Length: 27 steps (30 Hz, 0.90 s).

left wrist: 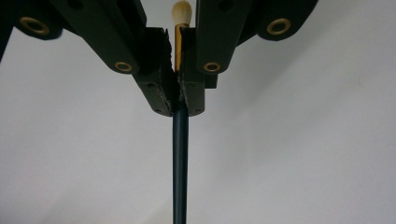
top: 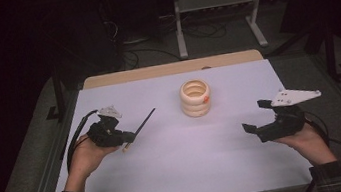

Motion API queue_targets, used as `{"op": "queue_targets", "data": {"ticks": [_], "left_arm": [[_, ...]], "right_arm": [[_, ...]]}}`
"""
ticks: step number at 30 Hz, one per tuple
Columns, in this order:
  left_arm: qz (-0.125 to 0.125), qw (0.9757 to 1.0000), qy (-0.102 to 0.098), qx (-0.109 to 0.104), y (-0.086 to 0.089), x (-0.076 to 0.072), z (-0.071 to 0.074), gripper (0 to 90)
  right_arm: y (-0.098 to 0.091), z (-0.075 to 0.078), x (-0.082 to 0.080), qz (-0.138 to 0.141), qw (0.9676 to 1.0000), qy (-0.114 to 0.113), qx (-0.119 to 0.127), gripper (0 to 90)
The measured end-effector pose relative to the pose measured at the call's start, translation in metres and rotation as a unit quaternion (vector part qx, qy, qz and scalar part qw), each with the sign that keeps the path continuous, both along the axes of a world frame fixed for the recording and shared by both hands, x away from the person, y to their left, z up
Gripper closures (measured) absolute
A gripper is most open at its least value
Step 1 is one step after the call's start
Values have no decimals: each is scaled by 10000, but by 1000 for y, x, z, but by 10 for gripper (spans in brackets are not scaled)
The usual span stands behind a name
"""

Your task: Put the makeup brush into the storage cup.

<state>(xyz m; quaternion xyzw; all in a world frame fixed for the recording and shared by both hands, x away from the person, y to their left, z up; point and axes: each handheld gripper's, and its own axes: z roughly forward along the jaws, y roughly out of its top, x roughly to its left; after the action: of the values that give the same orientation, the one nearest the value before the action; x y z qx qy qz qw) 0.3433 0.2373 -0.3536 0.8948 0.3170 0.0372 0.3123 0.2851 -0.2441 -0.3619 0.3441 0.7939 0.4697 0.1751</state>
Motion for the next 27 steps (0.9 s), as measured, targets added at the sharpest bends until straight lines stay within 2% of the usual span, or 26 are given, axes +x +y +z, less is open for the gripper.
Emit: {"op": "queue_targets", "data": {"ticks": [4,7,8,14,16,17,18,27], "left_arm": [[-37,9999,-77,-121,-1,-1,4,836],[-86,9997,-143,-200,-2,-2,8,836],[-121,9994,-153,-289,-3,-2,10,837],[-215,9989,-223,-359,-7,-3,14,836],[-272,9986,-238,-374,-8,-3,15,836],[-301,9986,-236,-378,-9,-4,15,836],[-348,9983,-247,-397,-10,-4,16,836],[-637,9965,-276,-473,-19,-4,19,836]], "right_arm": [[4,3,2,85,10000,7,14,65],[10,6,5,276,9996,59,48,128],[13,8,6,373,9993,83,54,138],[23,11,10,624,9979,150,30,148],[29,13,14,806,9965,187,82,149],[29,13,14,806,9965,187,82,149],[32,15,16,945,9952,213,163,155],[42,23,26,1337,9903,236,286,207]]}}
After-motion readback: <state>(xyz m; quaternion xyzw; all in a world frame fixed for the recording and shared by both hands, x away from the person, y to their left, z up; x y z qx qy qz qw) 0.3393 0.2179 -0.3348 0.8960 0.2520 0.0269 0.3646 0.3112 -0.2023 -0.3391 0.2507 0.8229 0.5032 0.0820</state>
